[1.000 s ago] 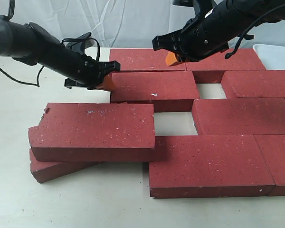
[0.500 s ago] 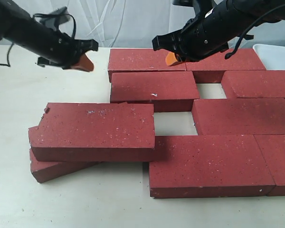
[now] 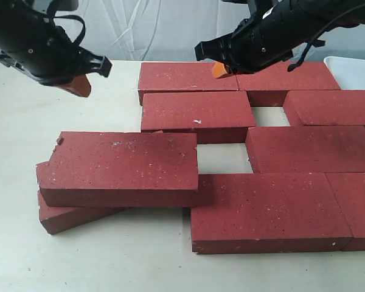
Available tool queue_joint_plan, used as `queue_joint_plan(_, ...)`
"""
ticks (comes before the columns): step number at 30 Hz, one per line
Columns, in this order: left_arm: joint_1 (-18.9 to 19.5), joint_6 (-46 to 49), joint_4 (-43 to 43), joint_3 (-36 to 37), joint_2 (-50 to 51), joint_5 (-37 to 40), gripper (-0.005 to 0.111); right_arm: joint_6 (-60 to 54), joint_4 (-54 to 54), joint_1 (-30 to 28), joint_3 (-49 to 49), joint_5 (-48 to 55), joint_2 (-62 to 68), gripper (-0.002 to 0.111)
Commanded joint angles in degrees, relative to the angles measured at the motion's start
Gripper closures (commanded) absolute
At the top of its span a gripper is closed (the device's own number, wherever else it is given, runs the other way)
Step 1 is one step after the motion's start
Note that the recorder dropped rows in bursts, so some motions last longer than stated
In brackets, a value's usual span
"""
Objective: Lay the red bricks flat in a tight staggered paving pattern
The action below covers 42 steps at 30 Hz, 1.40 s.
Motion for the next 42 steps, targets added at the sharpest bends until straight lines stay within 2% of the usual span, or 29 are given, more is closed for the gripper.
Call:
queue_joint_plan(1,-2.6,-8.0,11.4,6.7,-4.4,-5.8,0.107,-0.7,-2.3,-0.3,-8.3,8.4,4.0,0.109)
queue_joint_plan(2,-2.6,-13.1,16.9,8.6,-4.8,-8.7,0.107,-0.7,-2.3,-0.3,-11.8,11.9,6.6,0.109)
queue_joint_plan(4,-2.6,-19.0,19.2,9.7,-4.8,-10.0,0.107,-0.7,-2.3,-0.3,-16.0,14.7,10.1,0.109)
queue_joint_plan(12,-2.6,-18.9,16.0,9.8,-4.8,-14.9,0.107,-0.7,-3.2,-0.3,-17.8,15.1,18.4,0.109)
queue_joint_plan(17,-2.6,-18.9,14.7,9.8,-4.8,-15.2,0.107,-1.0,2.4,-0.1,-17.8,11.4,18.8,0.109)
queue_joint_plan(32,-2.6,-18.8,12.0,9.8,-4.8,-15.2,0.107,-0.5,3.7,-0.1,-17.8,9.5,20.9,0.109)
queue_joint_plan(36,-2.6,-18.8,12.1,9.8,-4.8,-15.3,0.107,-0.8,12.6,0.0,-17.8,8.1,22.5,0.109)
queue_joint_plan(42,-2.6,-18.8,12.1,9.8,-4.8,-15.3,0.107,-1.3,9.6,0.0,-17.8,5.6,22.5,0.109)
